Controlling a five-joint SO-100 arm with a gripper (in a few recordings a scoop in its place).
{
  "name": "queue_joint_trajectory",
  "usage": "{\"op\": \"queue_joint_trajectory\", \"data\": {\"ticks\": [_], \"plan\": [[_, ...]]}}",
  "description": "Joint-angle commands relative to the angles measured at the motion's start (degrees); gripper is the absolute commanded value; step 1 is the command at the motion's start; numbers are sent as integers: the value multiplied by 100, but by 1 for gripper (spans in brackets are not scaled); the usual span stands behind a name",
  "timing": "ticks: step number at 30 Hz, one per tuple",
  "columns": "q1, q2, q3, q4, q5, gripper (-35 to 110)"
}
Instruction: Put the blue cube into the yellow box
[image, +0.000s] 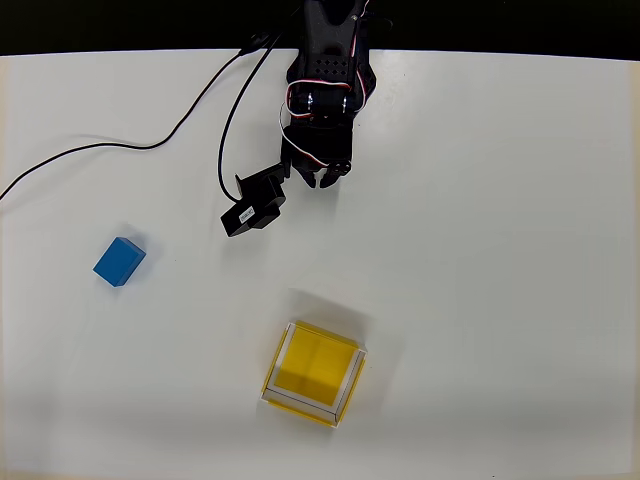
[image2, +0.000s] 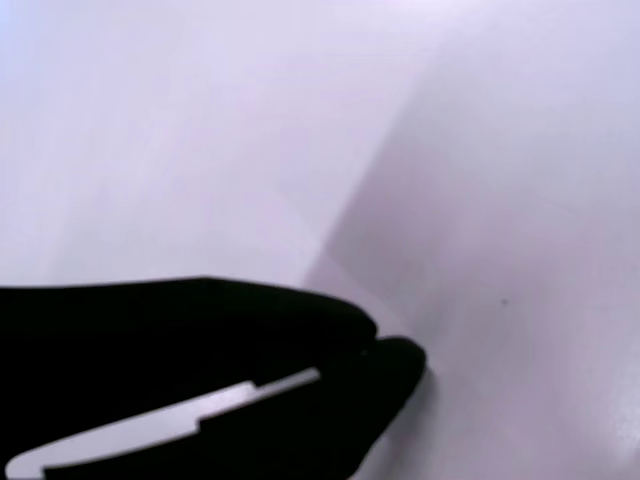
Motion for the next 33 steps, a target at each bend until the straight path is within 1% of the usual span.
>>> {"op": "queue_joint_trajectory", "data": {"ticks": [1,13,16,18,20,24,25,26,28,30,33], "plan": [[132,114,149,88,-97,0],[141,149,149,88,18,0],[9,149,149,88,9,0],[-26,149,149,88,-35,3],[-26,149,149,88,-35,0],[-26,149,149,88,-35,0],[79,132,149,79,-387,2],[229,105,149,0,-668,7],[413,-185,132,-448,-940,15],[703,-624,70,-1477,-914,25],[1187,-1336,-281,-2742,-905,32]]}}
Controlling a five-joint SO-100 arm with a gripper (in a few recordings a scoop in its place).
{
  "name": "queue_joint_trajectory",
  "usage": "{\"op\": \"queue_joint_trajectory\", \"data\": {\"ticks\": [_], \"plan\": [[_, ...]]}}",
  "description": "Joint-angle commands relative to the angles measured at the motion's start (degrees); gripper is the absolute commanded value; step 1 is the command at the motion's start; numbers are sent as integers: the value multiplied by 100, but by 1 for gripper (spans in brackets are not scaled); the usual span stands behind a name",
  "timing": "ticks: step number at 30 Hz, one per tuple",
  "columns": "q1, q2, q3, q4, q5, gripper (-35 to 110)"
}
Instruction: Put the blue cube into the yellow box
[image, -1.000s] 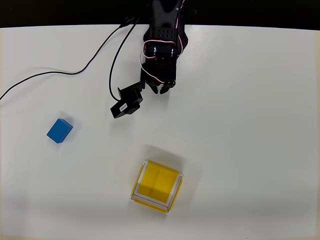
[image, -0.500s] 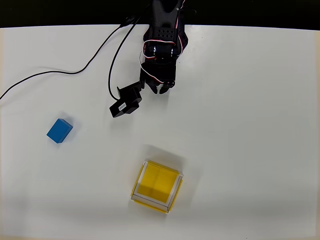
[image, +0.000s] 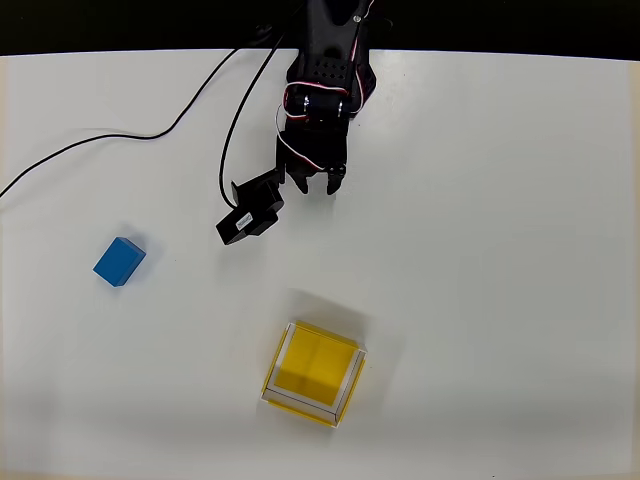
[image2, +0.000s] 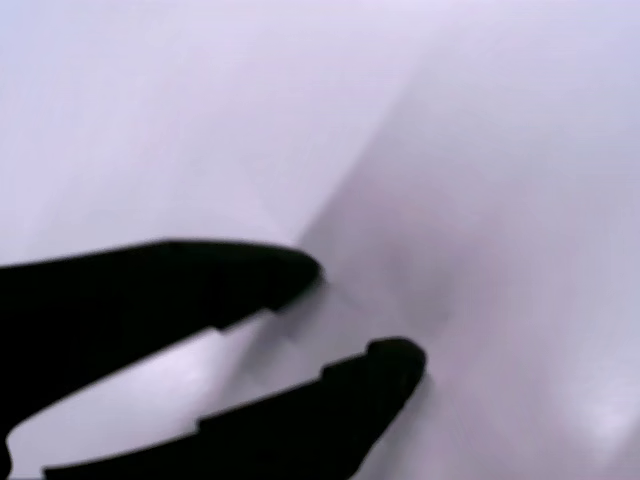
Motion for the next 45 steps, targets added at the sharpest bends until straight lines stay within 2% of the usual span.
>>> {"op": "queue_joint_trajectory", "data": {"ticks": [1,12,17,25,34,45], "plan": [[668,-650,-431,-1670,-149,34],[2162,-3067,-2856,-3929,369,35],[2812,-3990,-3691,-4579,589,48],[3727,-5484,-4852,-5063,905,61],[4245,-7233,-5282,-6794,923,65],[4359,-8780,-5801,-7752,940,65]]}}
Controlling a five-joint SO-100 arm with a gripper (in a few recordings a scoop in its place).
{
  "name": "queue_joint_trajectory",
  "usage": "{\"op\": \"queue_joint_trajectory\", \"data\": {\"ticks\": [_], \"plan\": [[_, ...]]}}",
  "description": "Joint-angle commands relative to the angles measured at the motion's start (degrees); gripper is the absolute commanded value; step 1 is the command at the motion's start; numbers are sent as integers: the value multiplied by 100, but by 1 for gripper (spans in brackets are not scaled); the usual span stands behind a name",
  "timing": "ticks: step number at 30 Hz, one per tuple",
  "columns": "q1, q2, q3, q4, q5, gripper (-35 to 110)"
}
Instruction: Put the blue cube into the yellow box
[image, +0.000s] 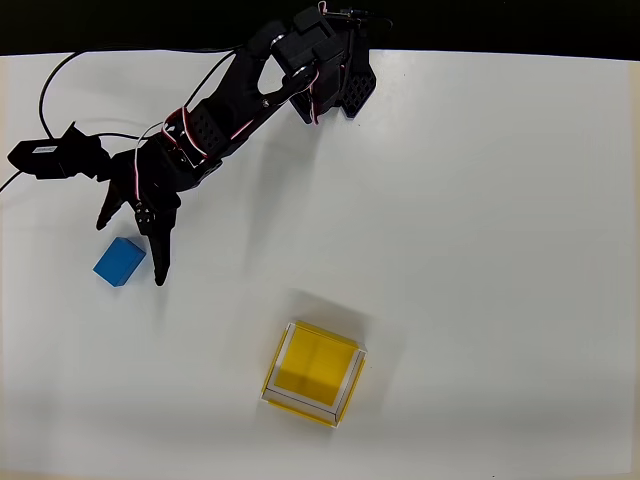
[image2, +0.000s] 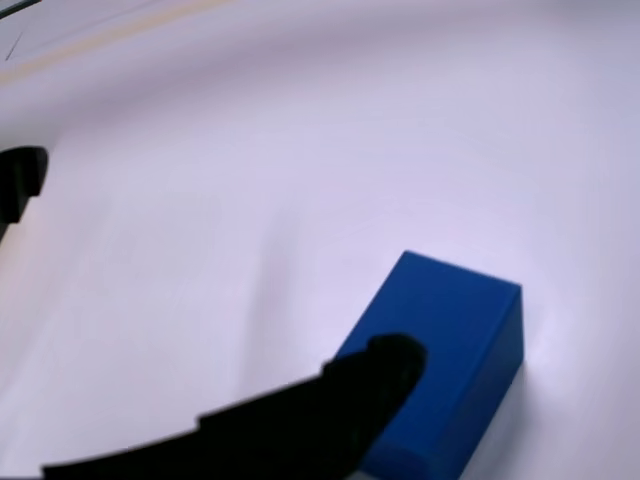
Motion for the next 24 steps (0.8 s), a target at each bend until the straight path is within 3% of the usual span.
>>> {"op": "queue_joint_trajectory", "data": {"ticks": [1,24], "plan": [[149,-88,-809,-519,-62,65],[211,-2443,-2259,-932,-193,64]]}}
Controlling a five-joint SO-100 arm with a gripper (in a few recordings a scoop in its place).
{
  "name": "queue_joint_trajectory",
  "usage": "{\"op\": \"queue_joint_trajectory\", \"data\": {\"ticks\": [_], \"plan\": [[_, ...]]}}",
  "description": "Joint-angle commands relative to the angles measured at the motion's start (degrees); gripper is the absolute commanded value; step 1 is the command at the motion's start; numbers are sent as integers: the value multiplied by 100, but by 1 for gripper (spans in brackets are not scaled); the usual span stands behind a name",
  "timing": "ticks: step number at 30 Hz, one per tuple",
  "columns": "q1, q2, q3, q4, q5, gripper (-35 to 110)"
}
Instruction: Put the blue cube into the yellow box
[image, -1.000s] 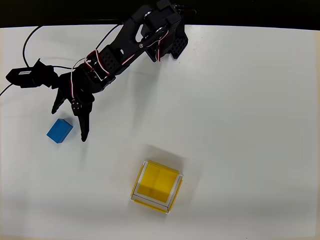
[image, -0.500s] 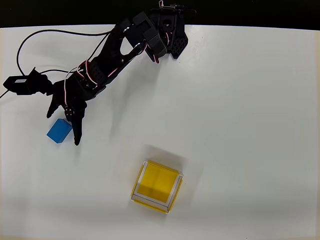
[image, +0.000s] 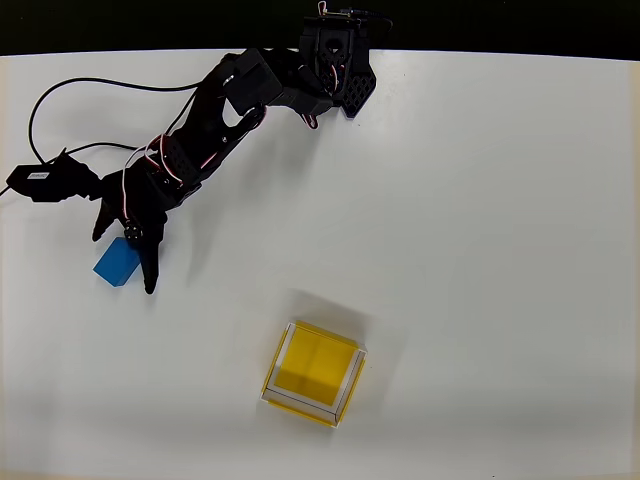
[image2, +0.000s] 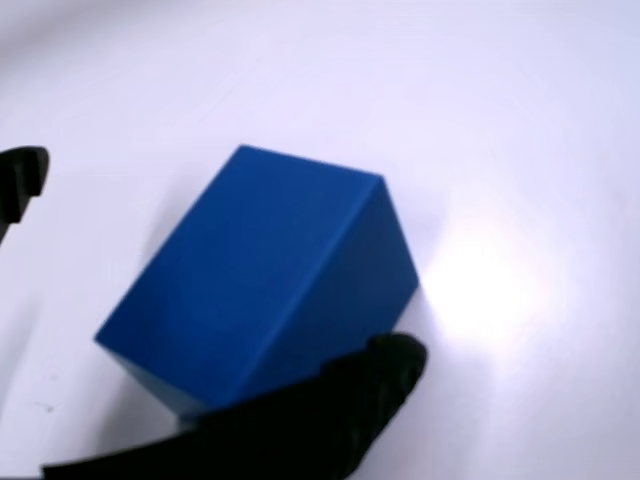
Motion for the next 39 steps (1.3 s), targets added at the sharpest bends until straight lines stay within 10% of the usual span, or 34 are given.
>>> {"op": "queue_joint_trajectory", "data": {"ticks": [1,39], "plan": [[123,176,-721,-308,-35,64],[-290,-53,-404,-220,-114,31]]}}
